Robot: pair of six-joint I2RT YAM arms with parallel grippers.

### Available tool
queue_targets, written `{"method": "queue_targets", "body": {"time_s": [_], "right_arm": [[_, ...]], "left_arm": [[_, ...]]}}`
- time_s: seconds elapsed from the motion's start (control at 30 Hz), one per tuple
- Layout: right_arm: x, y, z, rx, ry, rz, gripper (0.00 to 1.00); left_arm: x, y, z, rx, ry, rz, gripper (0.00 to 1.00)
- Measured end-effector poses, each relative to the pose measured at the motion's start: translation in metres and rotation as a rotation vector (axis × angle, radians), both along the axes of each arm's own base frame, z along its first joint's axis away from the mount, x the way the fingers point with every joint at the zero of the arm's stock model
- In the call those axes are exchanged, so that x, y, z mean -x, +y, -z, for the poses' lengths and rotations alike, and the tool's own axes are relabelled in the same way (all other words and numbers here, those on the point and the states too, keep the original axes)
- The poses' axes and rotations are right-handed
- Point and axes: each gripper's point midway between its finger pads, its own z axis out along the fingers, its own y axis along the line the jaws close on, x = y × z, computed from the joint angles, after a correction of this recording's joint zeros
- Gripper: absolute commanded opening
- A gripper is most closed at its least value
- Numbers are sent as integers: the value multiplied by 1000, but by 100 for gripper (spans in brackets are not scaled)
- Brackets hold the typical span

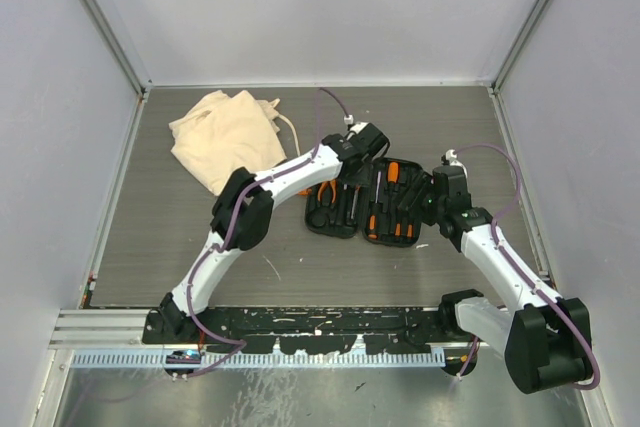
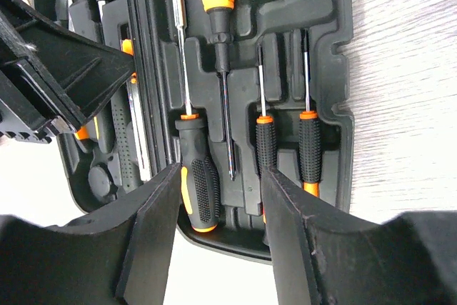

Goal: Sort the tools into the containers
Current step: Place the utility knife in the storage box.

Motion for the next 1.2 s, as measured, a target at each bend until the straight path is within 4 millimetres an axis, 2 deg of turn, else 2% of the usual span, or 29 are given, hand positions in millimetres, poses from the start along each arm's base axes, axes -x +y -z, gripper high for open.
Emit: {"method": "queue_targets", "body": {"time_s": [0.23, 0.47, 0.57, 0.63, 0.7, 0.8, 0.9, 1.0, 1.07, 1.2], "right_arm": [[1, 1, 0, 1, 1, -8, 54], [3, 7, 2, 11, 1, -87, 53], [0, 12, -1, 11, -2, -125, 49], [-6, 15, -4, 10, -6, -146, 46], [-13, 18, -9, 6, -8, -161, 42], [-29, 26, -17, 1, -8, -186, 37], [-45, 38, -20, 1, -2, -218, 33], [-55, 57, -18, 4, 16, -264, 29], [-60, 73, -14, 7, 36, -302, 28], [-64, 100, 0, 26, 88, -362, 26]], "left_arm": [[0, 0, -8, 13, -6, -2, 42], [7, 15, -58, 83, -56, -2, 40], [9, 27, -76, 118, -87, -1, 33], [10, 36, -82, 136, -99, 4, 28], [12, 44, -80, 145, -95, 7, 27], [20, 55, -65, 136, -75, 16, 29], [36, 75, -41, 117, -40, 17, 29], [50, 86, -30, 119, -15, 23, 25], [56, 90, -29, 127, -13, 24, 24], [56, 92, -40, 174, -42, 10, 24]]}}
